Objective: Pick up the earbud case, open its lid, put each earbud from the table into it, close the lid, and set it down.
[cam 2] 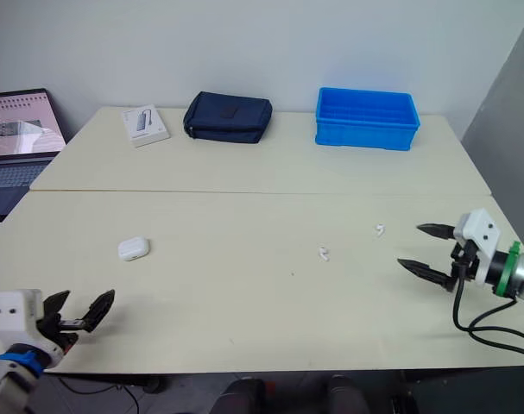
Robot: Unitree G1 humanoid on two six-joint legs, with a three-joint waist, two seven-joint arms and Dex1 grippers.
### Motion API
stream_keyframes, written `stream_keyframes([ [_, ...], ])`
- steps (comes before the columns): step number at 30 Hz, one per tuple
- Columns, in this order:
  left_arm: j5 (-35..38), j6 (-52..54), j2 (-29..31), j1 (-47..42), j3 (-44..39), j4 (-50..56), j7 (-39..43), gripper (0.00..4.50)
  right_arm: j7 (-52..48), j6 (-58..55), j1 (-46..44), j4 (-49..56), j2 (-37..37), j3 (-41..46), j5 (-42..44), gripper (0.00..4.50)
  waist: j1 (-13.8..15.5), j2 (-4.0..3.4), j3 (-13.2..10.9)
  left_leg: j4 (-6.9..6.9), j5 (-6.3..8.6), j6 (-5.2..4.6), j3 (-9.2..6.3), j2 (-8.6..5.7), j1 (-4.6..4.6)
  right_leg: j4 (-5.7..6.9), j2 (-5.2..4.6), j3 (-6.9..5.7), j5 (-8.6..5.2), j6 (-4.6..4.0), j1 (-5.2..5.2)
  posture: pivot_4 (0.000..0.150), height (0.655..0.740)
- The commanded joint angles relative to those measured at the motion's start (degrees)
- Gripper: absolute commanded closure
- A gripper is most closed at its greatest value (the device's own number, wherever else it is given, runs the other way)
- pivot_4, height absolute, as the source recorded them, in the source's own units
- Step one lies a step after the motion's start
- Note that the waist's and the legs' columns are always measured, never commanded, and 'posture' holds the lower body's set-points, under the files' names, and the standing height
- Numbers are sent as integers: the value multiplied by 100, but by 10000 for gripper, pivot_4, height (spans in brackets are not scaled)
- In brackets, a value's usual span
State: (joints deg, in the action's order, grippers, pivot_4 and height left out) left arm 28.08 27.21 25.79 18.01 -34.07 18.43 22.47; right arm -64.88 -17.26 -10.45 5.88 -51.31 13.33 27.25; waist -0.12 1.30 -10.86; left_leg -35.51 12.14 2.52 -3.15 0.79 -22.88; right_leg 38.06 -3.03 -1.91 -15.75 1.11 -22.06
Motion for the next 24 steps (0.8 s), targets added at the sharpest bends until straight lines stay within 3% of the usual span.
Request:
stream_keyframes([
  [1,-202,138,-74,-204,193,218,-451,0,-58,-516,-449,644,-129,-197,359,253,1,0,0,-7,0,0,-4,0,-2,2,2,-2,1,2,1,1500,7218],
  [9,-745,-48,-409,-1358,841,-561,-1125,0,26,-1343,-1574,1062,100,-829,682,253,23,3,1,-44,0,0,-6,-9,-15,-7,9,4,20,26,9,1500,7218],
  [24,-1235,18,-804,-2662,1256,-1811,-1847,0,-17,-1578,-2071,1286,332,-1096,860,253,29,1,3,-47,0,0,-5,-14,-11,5,14,0,30,27,7,1500,7218],
])
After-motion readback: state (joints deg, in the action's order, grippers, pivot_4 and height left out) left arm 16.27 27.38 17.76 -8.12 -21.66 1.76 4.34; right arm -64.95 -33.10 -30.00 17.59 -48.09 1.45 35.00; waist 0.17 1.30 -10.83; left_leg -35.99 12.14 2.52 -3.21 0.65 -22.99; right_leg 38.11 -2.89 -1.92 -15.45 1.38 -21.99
